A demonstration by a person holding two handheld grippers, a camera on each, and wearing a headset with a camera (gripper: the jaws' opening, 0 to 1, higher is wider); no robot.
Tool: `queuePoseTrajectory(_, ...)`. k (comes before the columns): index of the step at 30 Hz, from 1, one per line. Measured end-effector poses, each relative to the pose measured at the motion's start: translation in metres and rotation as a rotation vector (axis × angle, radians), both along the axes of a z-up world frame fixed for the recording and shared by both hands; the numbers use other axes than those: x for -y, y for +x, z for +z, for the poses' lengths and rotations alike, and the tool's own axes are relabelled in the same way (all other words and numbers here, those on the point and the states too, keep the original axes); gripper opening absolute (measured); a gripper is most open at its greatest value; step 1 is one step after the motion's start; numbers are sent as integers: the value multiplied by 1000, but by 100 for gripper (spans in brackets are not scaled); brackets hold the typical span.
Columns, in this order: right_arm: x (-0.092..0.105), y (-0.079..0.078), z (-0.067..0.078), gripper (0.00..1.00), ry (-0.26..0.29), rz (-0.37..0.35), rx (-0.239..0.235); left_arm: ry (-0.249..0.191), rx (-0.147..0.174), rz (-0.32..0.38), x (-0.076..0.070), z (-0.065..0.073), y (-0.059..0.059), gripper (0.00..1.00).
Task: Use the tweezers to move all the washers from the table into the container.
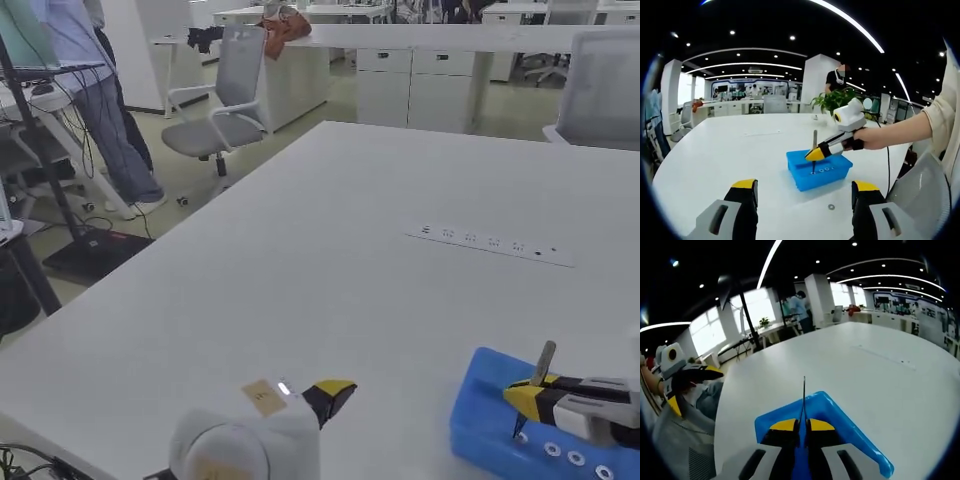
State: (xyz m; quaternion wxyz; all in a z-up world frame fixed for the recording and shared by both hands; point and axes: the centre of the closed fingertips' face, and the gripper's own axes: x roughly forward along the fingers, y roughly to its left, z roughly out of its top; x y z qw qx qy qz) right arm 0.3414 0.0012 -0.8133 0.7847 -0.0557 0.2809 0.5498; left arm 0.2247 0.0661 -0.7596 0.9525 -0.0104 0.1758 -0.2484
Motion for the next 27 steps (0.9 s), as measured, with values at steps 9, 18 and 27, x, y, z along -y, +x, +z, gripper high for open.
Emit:
queuePoseTrajectory(9, 2, -7, 20, 4, 50, -3, 33, 2, -2, -4, 1, -1, 0, 78)
queuePoseTrajectory(18, 1, -19, 38, 4, 114, -2, 54, 4, -3, -8, 1, -1, 0, 78)
queuePoseTrajectory(27, -5, -36, 48, 4, 152, 28, 54, 5, -3, -11, 2, -1, 0, 77)
